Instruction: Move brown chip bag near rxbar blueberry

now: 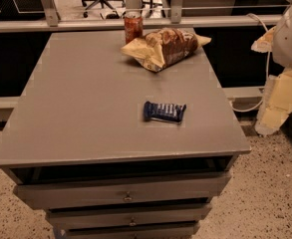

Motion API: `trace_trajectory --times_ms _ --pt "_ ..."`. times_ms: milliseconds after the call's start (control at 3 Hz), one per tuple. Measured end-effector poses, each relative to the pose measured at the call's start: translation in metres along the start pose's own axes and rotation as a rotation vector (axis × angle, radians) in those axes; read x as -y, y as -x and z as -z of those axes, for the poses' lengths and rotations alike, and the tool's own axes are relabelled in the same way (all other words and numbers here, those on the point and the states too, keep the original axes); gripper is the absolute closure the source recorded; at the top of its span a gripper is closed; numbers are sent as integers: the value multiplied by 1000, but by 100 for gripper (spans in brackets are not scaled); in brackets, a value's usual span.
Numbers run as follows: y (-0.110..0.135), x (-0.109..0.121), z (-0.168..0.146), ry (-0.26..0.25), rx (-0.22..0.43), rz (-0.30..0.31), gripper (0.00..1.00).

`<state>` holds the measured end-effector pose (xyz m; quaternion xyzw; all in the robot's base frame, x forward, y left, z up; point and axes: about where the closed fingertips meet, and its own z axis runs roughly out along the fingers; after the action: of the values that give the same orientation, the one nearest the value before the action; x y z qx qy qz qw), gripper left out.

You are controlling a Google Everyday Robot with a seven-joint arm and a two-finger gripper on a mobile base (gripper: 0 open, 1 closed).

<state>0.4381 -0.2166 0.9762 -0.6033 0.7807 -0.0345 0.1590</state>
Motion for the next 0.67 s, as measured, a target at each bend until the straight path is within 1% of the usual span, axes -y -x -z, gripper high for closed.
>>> trace_trajectory --times_ms 333,667 --pt "3 2 0 -18 12 -4 0" --pt "3 17 -14 -77 146 -86 0"
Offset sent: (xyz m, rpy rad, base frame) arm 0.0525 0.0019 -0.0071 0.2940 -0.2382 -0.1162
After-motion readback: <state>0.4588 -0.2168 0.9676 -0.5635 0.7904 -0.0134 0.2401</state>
